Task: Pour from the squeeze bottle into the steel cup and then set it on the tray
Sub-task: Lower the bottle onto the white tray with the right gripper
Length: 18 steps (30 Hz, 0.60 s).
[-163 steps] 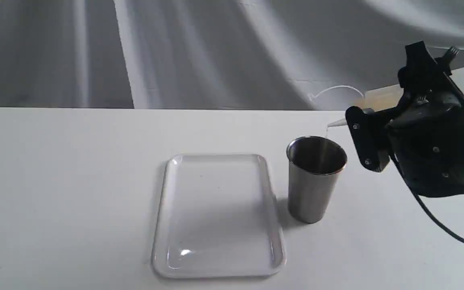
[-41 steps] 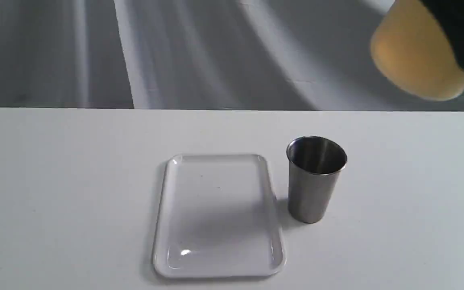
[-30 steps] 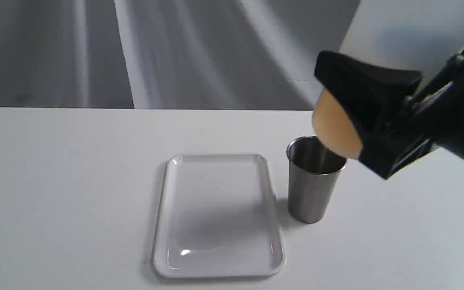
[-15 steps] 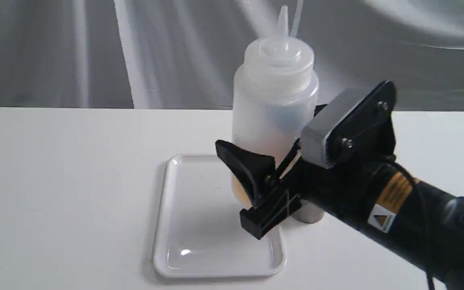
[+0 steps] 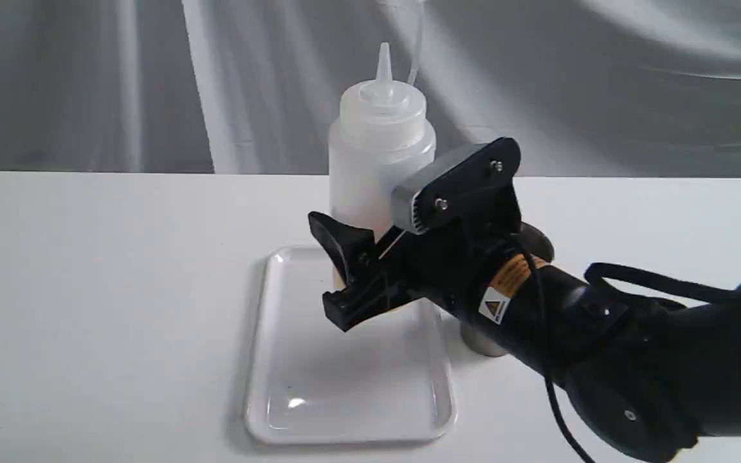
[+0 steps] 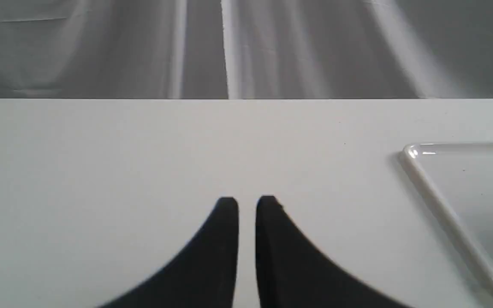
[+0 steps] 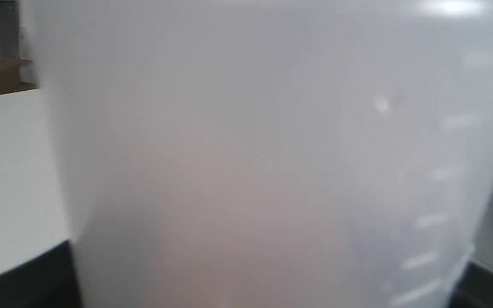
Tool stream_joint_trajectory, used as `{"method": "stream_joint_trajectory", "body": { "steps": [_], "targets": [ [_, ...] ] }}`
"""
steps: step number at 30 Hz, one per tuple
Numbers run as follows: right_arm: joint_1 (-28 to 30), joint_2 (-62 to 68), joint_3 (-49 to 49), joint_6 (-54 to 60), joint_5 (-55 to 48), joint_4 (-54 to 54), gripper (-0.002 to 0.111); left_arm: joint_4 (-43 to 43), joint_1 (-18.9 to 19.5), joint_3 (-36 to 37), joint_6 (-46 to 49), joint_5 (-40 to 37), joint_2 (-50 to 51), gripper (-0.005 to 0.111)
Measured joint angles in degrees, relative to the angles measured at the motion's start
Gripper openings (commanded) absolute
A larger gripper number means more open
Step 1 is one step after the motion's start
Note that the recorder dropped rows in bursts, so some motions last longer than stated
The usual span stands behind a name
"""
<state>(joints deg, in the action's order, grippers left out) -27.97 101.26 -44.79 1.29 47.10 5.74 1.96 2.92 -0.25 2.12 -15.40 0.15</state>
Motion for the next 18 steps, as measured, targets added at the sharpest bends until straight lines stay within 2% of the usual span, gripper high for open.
{"method": "stream_joint_trajectory", "body": {
  "steps": [18],
  "targets": [
    [0.0, 12.87, -10.55, 0.0, -0.2, -2.43, 0.0, 0.0, 0.0, 0.0, 0.0, 0.0, 0.0, 0.008]
  ]
}}
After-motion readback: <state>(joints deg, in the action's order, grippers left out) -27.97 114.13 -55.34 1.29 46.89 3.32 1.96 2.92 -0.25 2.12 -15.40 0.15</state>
